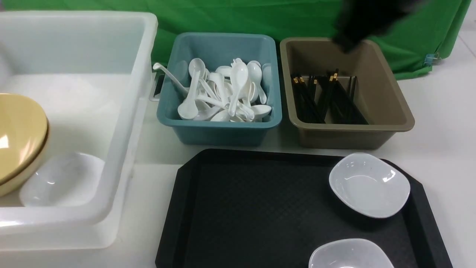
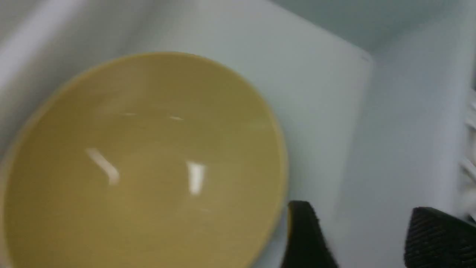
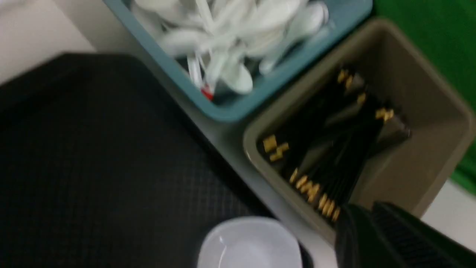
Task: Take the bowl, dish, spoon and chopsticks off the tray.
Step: Use the right arm to grab the plate, then use the right arm to put the plate into the large storage box on the left
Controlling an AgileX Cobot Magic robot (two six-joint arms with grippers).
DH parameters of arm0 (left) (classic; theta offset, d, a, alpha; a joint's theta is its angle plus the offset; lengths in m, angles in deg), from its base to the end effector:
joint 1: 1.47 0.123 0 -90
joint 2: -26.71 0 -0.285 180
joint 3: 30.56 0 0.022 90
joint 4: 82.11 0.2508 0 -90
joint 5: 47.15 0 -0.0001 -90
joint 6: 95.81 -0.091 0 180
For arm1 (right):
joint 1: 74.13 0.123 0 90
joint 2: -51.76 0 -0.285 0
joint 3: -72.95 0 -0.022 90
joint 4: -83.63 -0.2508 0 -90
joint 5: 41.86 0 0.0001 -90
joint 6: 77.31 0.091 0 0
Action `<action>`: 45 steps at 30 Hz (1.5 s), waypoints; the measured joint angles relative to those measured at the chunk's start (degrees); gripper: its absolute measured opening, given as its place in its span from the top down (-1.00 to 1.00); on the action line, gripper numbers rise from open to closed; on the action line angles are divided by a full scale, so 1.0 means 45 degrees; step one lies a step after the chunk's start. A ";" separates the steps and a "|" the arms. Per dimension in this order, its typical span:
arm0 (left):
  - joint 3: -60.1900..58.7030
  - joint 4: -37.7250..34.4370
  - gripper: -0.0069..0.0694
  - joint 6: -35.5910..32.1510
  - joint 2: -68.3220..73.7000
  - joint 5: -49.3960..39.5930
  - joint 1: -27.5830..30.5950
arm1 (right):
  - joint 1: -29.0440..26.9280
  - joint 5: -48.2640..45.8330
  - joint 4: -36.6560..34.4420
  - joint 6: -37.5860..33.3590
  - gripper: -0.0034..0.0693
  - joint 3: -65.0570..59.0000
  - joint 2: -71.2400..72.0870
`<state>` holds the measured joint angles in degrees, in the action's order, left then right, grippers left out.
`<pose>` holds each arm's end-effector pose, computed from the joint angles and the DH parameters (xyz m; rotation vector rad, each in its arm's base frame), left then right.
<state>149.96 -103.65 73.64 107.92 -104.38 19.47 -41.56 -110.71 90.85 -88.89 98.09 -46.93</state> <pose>0.2533 0.0668 0.4046 -0.3073 2.3130 -0.2044 0.2861 0.1701 0.4253 -0.9360 2.2899 -0.0086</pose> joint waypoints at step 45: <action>-0.3779 0.4590 0.85 0.2877 -0.0956 0.3986 -1.1591 | 0.0247 0.4666 -0.1859 0.1354 0.82 -0.7826 -0.0396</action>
<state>132.96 -83.00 86.58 103.62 -86.44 -32.69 -40.44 -89.71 82.49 -82.80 62.87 -48.71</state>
